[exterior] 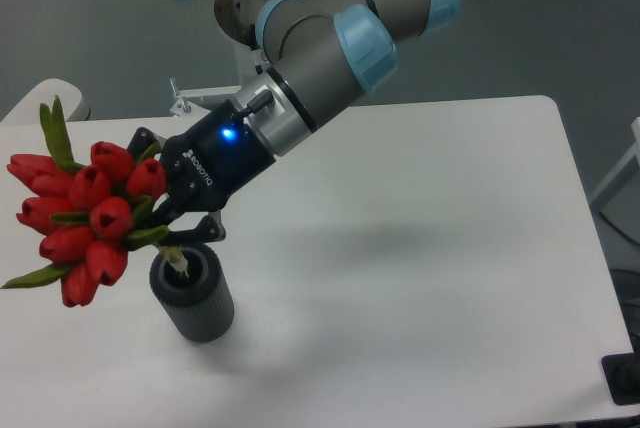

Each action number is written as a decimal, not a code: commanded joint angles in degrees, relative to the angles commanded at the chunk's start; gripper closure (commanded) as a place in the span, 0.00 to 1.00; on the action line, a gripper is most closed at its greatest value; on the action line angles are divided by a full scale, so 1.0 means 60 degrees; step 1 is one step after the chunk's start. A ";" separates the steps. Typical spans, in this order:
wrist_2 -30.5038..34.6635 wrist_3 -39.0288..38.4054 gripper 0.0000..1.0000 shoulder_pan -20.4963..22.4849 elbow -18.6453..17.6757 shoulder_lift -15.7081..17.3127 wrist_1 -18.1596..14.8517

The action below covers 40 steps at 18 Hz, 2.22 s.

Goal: Insert the flowers into the vase
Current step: 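Lower the tulip stems down into the vase opening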

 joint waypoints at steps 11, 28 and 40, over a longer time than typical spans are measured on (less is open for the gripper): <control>0.0000 0.1537 0.72 0.0000 -0.0966 -0.0103 0.0000; 0.0015 0.3150 0.71 -0.0103 -0.2007 -0.0439 0.0000; 0.0000 0.3136 0.59 -0.0073 -0.1993 -0.0805 0.0000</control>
